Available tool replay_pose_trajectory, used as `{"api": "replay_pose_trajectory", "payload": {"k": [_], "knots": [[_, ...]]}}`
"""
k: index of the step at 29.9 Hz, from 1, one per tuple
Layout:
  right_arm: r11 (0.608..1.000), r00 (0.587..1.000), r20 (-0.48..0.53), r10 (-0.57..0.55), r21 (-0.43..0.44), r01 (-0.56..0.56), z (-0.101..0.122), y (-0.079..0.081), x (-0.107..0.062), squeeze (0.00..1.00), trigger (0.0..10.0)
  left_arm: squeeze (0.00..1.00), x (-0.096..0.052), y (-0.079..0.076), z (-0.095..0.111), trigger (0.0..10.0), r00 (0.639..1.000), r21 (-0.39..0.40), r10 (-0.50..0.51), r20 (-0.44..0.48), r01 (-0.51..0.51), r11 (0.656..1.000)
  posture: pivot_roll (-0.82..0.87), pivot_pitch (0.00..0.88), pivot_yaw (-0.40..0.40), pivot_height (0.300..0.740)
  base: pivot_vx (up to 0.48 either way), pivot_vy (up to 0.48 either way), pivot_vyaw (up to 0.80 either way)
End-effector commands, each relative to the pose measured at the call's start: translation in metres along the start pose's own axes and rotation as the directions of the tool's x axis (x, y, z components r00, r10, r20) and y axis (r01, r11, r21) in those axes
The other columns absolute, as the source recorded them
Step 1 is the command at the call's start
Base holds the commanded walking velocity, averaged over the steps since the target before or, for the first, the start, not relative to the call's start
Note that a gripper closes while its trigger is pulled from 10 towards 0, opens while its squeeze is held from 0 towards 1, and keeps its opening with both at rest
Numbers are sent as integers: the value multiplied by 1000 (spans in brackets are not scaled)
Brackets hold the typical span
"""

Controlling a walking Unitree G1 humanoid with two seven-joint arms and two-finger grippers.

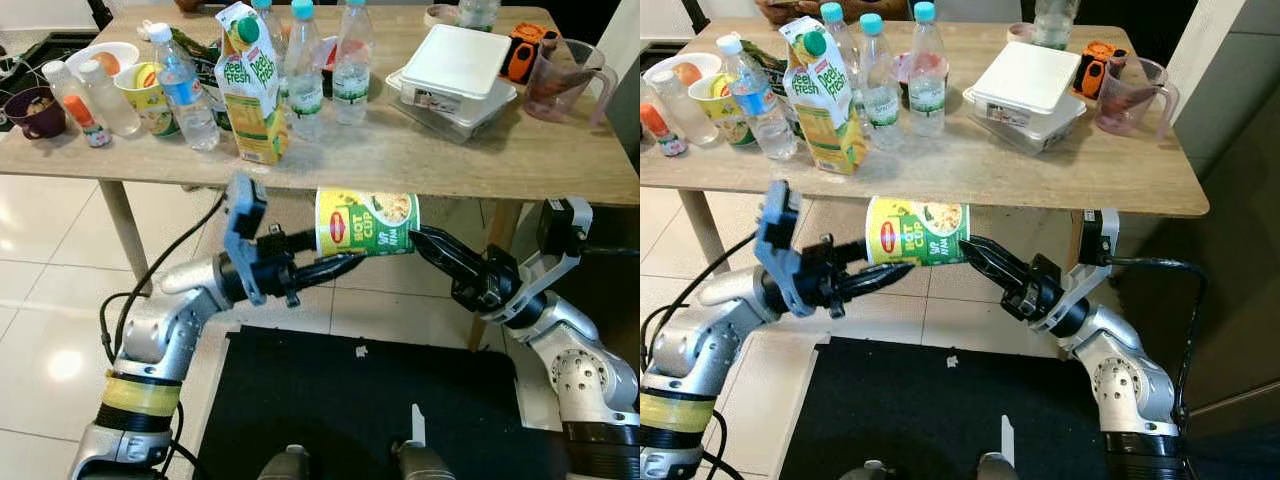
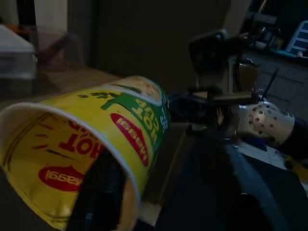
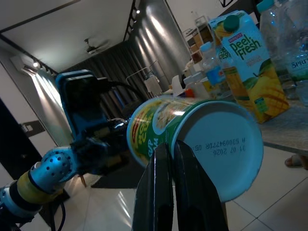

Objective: Restocking fridge

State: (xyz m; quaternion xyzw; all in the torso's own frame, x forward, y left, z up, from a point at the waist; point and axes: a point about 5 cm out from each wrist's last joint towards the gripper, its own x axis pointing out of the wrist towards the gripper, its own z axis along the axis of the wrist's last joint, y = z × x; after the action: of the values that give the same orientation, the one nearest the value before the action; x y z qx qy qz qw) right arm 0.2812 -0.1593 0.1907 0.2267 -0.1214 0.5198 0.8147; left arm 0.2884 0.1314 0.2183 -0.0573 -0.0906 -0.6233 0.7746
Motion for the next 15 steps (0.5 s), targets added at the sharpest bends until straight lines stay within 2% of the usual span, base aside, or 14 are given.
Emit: {"api": "replay_pose_trajectory", "payload": {"k": [1,3,4,5,7,8,9,11,15], "knots": [[1000,1000,7,2,15,-2,-1,2,-2,0,0,1000,1,-2,4,10000,1000,3,-9,28,9,1000,-74,178,20,740,0,0,0],[1000,1000,8,5,17,-5,-2,3,-2,0,0,1000,2,-3,3,10000,999,-2,-16,31,16,1000,-74,177,19,740,0,0,0],[1000,1000,7,7,18,-7,-2,4,-1,0,0,1000,2,-3,3,9373,999,-7,-22,32,22,1000,-74,177,20,740,0,0,0],[1000,1000,6,9,19,-9,-3,4,-1,0,0,1000,2,-4,3,2157,999,-13,-31,33,31,999,-74,177,20,740,0,0,0],[1000,1000,6,9,19,-9,-3,4,-1,0,0,1000,2,-4,3,2157,999,-13,-31,33,31,999,-74,177,20,740,0,0,0],[1000,1000,5,11,21,-11,-3,5,0,0,0,1000,2,-6,2,0,998,-22,-46,31,46,999,-74,178,20,740,0,0,0],[1000,1000,5,13,22,-13,-4,5,0,0,0,1000,2,-8,2,0,998,-29,-55,27,56,998,-74,178,20,740,0,0,0],[1000,1000,6,16,24,-16,-3,5,0,0,0,906,2,-10,2,0,997,-38,-68,20,69,997,-74,178,20,740,0,0,0],[1000,1000,7,18,25,-18,-3,5,0,0,0,855,2,-11,1,0,997,-47,-79,14,79,996,-73,178,20,740,0,0,0]]}}
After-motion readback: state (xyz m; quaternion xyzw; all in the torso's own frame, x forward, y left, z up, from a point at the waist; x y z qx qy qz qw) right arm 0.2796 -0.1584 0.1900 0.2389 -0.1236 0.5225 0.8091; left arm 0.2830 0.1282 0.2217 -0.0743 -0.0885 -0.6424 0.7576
